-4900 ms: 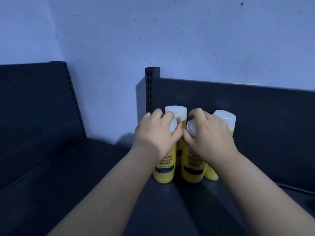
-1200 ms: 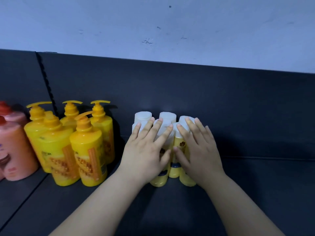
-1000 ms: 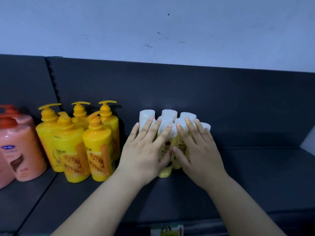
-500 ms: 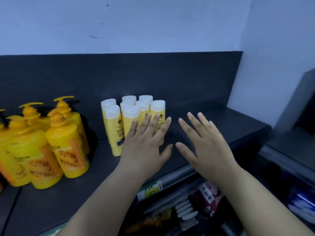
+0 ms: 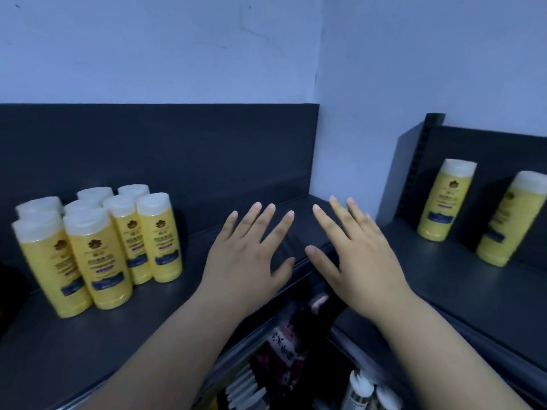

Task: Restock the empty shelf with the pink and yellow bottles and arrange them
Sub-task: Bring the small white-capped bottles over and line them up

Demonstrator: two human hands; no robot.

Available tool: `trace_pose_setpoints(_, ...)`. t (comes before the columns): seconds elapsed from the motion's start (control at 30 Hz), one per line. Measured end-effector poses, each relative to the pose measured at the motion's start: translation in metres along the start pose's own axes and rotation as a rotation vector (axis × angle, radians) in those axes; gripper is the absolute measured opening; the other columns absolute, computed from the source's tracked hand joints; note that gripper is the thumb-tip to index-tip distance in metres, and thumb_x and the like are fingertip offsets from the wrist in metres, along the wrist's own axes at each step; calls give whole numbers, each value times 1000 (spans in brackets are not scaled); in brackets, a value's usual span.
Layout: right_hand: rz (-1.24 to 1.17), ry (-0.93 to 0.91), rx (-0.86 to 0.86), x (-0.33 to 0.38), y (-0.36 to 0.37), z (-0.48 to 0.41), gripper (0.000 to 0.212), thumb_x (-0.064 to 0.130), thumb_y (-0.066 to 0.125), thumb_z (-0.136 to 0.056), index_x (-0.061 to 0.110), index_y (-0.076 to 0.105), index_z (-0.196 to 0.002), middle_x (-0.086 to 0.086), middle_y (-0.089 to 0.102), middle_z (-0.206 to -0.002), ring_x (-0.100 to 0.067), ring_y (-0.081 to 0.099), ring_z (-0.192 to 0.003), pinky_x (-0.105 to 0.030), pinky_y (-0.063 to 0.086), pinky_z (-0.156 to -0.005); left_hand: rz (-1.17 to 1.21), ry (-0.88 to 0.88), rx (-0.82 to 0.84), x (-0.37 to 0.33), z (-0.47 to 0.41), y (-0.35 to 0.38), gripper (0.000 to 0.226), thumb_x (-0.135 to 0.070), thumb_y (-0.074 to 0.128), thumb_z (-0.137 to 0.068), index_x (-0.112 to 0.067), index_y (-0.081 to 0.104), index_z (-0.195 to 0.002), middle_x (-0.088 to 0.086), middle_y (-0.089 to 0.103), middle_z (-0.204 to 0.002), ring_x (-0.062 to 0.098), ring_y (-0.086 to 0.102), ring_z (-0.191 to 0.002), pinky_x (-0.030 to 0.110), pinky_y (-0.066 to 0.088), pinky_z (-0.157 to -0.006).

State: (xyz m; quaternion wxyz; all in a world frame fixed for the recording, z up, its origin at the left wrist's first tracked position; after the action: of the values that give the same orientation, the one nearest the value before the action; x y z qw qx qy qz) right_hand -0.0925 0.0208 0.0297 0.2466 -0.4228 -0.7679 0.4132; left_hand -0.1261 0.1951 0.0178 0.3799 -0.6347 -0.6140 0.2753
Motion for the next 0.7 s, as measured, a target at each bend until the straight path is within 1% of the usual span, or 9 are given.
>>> trace_pose_setpoints(0.03,8,2,-1,-16,-1,-1,69,64,18,-89,27,26,-147,-4,26,-155,-25,18,-144,-40,14,-115,17,5,-6,-12,-10,5,66,-57,31,-85,-27,32,-144,5,44,-145,23,36,-137,41,17,-114)
trace_pose_setpoints(0.1,14,14,-4,-57,-6,-2,70,66,15,-89,28,24,-148,-3,24,-155,-24,16,-145,-39,12,-115,39,24,-15,-43,-34,17,67,-57,30,-85,-27,31,-145,5,43,-145,22,36,-137,43,21,-115)
trace_pose_setpoints(0.23,40,91,0,-139,-19,2,71,67,10,-85,35,15,-149,3,9,-159,-15,-1,-146,-31,-2,-115,92,58,-32,-106,-79,36,65,-55,30,-85,-26,36,-143,6,45,-144,23,38,-136,46,28,-112)
trace_pose_setpoints(0.27,54,109,5,-157,-22,4,72,68,8,-84,35,13,-149,4,7,-159,-14,-4,-146,-31,-3,-115,106,62,-37,-121,-88,41,64,-54,31,-85,-26,37,-143,6,46,-143,23,38,-136,46,28,-112)
trace_pose_setpoints(0.37,89,143,17,-208,-30,9,74,68,8,-84,33,15,-149,2,8,-159,-16,-1,-146,-34,1,-116,150,88,-35,-165,-114,55,64,-55,32,-85,-27,36,-143,5,46,-143,22,38,-136,45,27,-113)
trace_pose_setpoints(0.5,109,221,1,-268,-40,14,74,66,14,-84,31,20,-148,0,13,-158,-20,7,-146,-41,13,-118,171,162,-33,-212,-144,72,64,-54,33,-85,-27,32,-143,6,49,-141,23,41,-134,47,29,-110)
trace_pose_setpoints(0.7,128,354,-34,-325,-44,6,75,70,17,-86,28,22,-149,-3,11,-159,-20,6,-147,-38,11,-118,222,244,-40,-241,-187,92,63,-54,31,-86,-27,36,-142,6,49,-141,24,42,-133,48,31,-109)
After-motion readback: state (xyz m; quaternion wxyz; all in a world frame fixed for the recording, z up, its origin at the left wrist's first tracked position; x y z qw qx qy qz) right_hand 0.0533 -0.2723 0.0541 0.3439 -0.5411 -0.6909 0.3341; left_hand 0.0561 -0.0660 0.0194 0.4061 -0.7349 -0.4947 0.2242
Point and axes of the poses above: each hand's wrist, its own z-axis away from the middle knuckle, its own y-axis out of the palm, x = y × z, the point moved 2 cm from there along -z, towards the middle knuckle
